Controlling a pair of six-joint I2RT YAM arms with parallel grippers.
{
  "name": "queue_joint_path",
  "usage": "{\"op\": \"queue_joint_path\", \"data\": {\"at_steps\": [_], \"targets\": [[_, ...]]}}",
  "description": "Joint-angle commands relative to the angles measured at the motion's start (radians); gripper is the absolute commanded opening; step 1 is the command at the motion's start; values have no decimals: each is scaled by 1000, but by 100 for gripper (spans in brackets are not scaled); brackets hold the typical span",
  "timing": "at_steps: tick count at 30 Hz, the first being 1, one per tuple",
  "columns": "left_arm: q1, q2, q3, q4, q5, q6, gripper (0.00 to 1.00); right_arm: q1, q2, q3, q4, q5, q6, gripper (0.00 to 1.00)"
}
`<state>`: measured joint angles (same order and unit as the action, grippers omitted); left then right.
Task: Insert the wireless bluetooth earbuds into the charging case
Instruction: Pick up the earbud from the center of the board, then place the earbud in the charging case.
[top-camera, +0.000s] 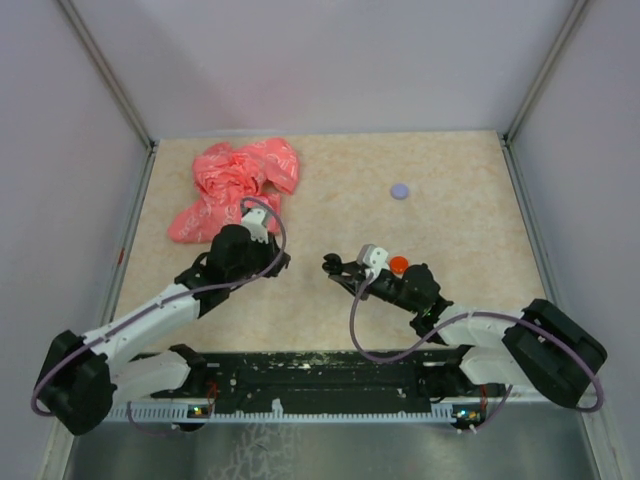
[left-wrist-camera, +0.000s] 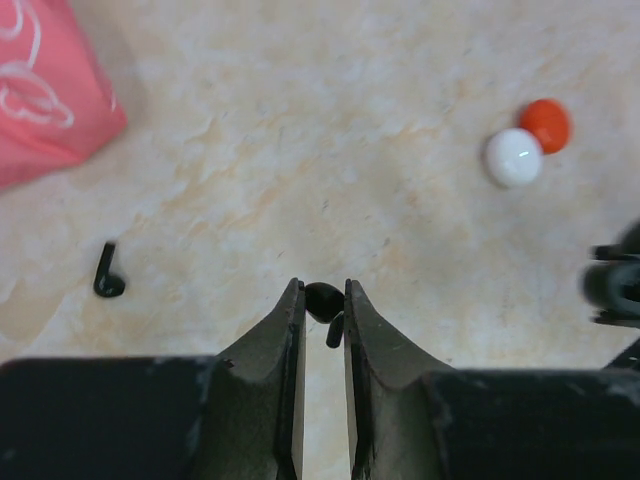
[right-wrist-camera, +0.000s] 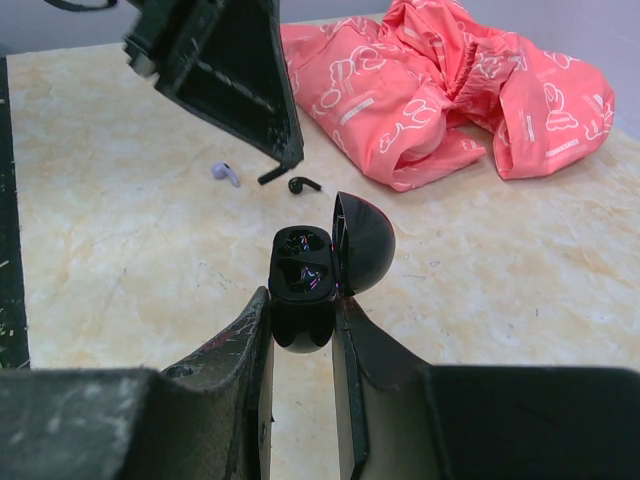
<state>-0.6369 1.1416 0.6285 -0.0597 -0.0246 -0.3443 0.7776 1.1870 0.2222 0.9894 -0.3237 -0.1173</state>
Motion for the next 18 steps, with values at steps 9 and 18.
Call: {"op": "queue_joint_path", "data": {"at_steps": [9,18], "targets": [[5,-253,-120,416,304,84,12,14,56,15,171,-9,19,0],[2,-270,-119,569,493,11,12,55,71,71,239,0,66,0]]}}
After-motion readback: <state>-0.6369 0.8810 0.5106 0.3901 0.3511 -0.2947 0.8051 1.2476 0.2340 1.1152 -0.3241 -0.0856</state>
